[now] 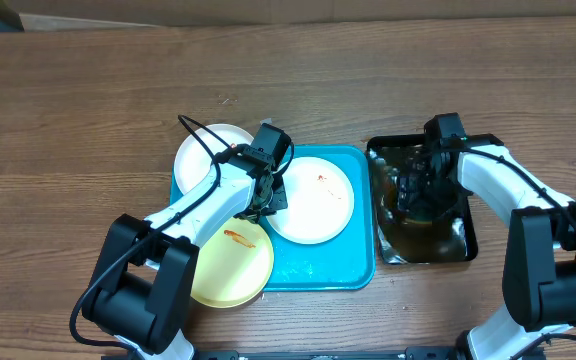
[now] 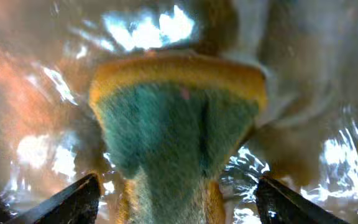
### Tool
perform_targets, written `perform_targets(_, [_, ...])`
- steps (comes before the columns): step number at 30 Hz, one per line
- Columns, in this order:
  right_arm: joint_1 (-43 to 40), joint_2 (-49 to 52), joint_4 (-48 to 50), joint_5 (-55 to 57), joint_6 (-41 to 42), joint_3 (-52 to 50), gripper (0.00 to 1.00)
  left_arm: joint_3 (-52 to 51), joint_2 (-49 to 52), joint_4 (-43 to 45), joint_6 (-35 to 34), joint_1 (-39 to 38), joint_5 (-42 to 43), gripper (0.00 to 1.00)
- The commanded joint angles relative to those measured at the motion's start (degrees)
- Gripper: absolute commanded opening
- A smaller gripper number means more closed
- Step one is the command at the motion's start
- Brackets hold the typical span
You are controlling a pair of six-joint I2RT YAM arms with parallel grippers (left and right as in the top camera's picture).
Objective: Clean dirty plates on tray and stack at the side
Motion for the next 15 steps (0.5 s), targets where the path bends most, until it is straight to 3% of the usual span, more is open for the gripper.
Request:
perform_targets(1, [0.00, 0.72, -1.38, -0.39, -0.13, -0.72, 0.71, -0.35, 0.48, 0.22, 0.28, 0.15, -0.94, 0.11])
perform_targets(3, [0.00, 0.72, -1.60, -0.39, -0.13, -0.70, 0.49, -0.35, 0.48, 0.22, 0.28, 0.15, -0.92, 0.11])
perform_targets(4, [0.00, 0.72, -1.60, -0.39, -0.13, -0.70, 0.15, -0.35, 0.48, 0.22, 0.28, 0.15, -0.94, 0.11])
perform_targets(5, [0.00, 0.72, -1.68, -0.39, -0.13, -0.68, 0.04, -0.35, 0.48, 0.22, 0.28, 0.15, -0.94, 0.11])
perform_targets(7, [0.00, 0.72, -2.19, -0.35, -0.17, -0.31, 0.04, -0.35, 0.48, 0.20, 0.28, 0.15, -0.94, 0.11])
perform_targets(8, [0.00, 0.72, -2.62, -0.35, -0.17, 0.20, 0.29, -0.35, 0.48, 0.20, 0.28, 0.15, -0.92, 0.11])
perform_targets(12, [0.00, 0.72, -6.45, -0.37, -0.17, 4.11, 0.65, -0.35, 0.48, 0.22, 0.31, 0.15, -0.94, 0.11])
perform_targets(15, [0.00, 0.72, -6.86, 0.42, -0.37, 5.86, 0.68, -0.35, 0.48, 0.20, 0.31, 0.15, -0.94, 0.11])
